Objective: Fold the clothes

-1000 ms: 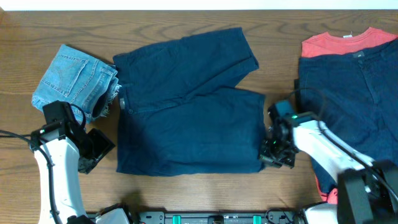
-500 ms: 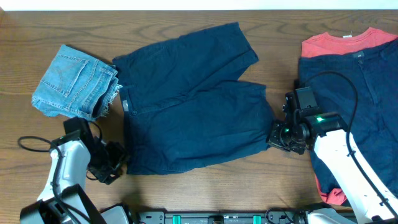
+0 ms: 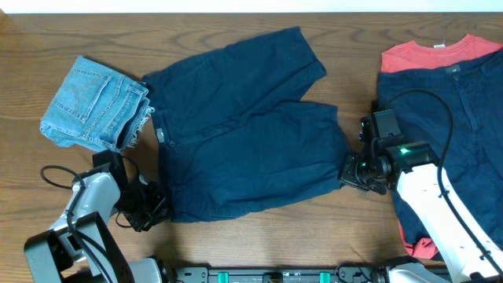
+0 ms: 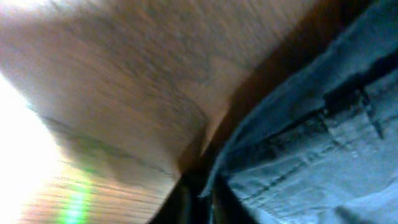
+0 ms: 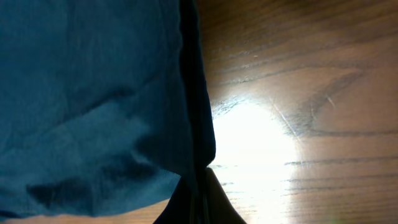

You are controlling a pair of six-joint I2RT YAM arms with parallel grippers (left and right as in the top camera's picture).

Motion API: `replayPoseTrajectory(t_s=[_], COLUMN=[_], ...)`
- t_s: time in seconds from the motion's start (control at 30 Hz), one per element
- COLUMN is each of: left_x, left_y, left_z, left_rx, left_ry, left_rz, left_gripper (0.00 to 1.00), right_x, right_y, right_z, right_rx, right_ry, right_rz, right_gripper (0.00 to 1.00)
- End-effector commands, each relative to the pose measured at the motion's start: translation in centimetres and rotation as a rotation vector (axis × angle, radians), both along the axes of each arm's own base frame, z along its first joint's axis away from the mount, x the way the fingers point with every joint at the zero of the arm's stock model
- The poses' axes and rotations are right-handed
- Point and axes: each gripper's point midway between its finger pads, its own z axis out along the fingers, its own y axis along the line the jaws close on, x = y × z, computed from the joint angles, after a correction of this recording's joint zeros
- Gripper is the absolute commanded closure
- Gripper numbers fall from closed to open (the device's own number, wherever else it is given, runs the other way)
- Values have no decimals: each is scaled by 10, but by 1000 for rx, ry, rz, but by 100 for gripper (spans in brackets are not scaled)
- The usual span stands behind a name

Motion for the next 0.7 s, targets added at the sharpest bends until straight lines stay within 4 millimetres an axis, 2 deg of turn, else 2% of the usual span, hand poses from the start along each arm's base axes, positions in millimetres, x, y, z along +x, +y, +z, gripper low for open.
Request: replayPoseTrajectory(t_s=[0.0,0.13,0.27,0.43,0.67], left_x=[-10,2,14,12,2], left_y=[0,5,10,10,11], left_z=[-3,25,70,127,198], left_rx=[5,9,38,89,213], left_ry=[42,9,-68,-173,-370], left_rz=[-34,-62,-84,-85,-82], left_gripper=[94,94,94,94,94], right_x=[5,6,18,32,39], right_y=[-14,-25,-30,-38,-58], right_z=[3,16,47,108,195], right_rx=[-63,-85,-92,-126,-218], right_ry=[-22,-18,-60,-142,-291], right_rz=[-16,-31,-11,-15,-68], right_gripper=[99,99,99,99,99])
